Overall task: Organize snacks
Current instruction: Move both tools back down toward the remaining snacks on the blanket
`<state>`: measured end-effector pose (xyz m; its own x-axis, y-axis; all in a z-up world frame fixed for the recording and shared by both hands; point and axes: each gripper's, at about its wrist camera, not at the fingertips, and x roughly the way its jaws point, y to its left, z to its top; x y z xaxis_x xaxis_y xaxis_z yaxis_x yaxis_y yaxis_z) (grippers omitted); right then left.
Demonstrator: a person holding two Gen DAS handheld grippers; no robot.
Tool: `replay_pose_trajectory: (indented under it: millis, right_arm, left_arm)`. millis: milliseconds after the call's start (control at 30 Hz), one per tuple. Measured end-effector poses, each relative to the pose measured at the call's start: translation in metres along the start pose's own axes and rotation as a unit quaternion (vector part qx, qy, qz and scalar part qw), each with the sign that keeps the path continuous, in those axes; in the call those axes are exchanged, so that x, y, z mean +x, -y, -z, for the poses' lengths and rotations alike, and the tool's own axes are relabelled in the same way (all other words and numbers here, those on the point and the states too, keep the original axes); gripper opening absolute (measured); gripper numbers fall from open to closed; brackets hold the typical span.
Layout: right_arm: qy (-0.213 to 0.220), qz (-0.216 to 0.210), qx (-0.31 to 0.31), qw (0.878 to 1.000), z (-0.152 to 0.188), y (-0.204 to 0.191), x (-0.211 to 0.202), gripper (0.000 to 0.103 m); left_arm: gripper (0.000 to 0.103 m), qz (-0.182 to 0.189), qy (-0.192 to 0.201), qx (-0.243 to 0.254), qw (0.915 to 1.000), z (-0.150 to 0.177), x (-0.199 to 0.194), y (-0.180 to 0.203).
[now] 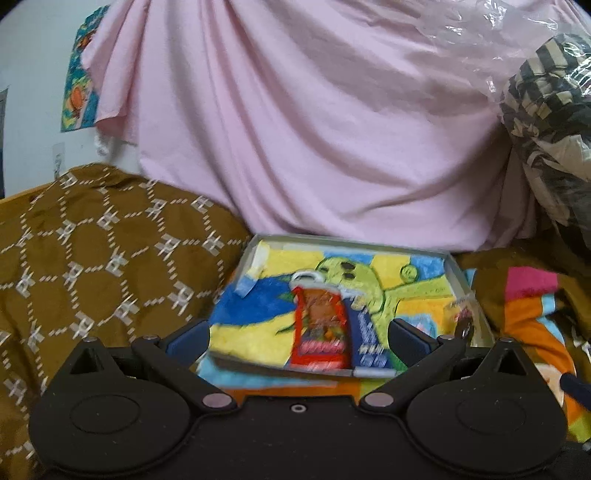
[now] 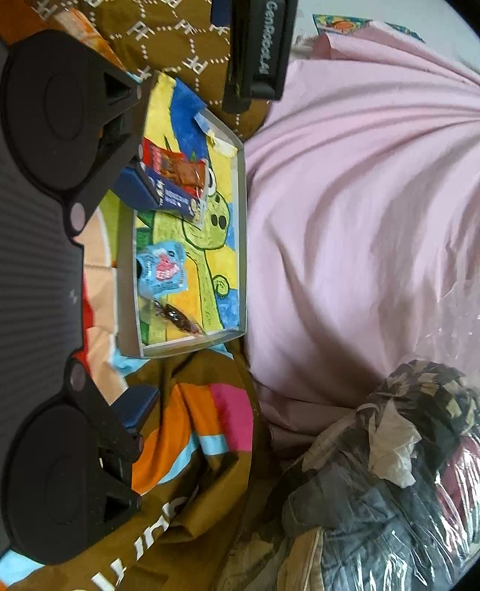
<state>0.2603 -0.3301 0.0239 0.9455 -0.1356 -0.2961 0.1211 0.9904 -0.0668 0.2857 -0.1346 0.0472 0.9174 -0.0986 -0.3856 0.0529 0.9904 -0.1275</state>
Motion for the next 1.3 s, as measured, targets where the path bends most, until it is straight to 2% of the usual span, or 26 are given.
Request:
replay_pose_trajectory:
  millis: [267, 467, 733, 967, 1133, 1300]
  right_arm:
    - [0.018, -0.010, -0.020, 1.000, 0.015, -0.009, -0.049, 0.103]
    - [0.015, -0.031, -0.033, 0.999, 0.027, -0.020, -0.076, 0.103]
    - [-0.041, -0.067, -0.039, 0.996, 0.047, -0.028, -0.087, 0.103]
    - [-0.095, -0.097, -0.056, 0.989, 0.061, -0.042, -0.083, 0.103]
    - [-0.125, -0.102, -0.082, 0.984, 0.070, -0.052, -0.076, 0.103]
    - [-0.151, -0.106, -0.102, 0.978, 0.076, -0.058, -0.071, 0.103]
  left_arm:
    - [0.102, -0.001, -0.030, -0.008, 0.9995, 0.035, -0.036, -0.041]
    - [0.102, 0.001, -0.030, -0.005, 0.9995, 0.060, -0.057, -0.067]
    - [0.102, 0.001, -0.046, 0.027, 0.9986, 0.094, -0.069, -0.090]
    - [0.102, 0.010, -0.078, 0.051, 0.9956, 0.120, -0.068, -0.100]
    - [0.102, 0.036, -0.120, 0.072, 0.9896, 0.127, -0.058, -0.099]
    - [0.102, 0.056, -0.134, 0.113, 0.9830, 0.132, -0.050, -0.093]
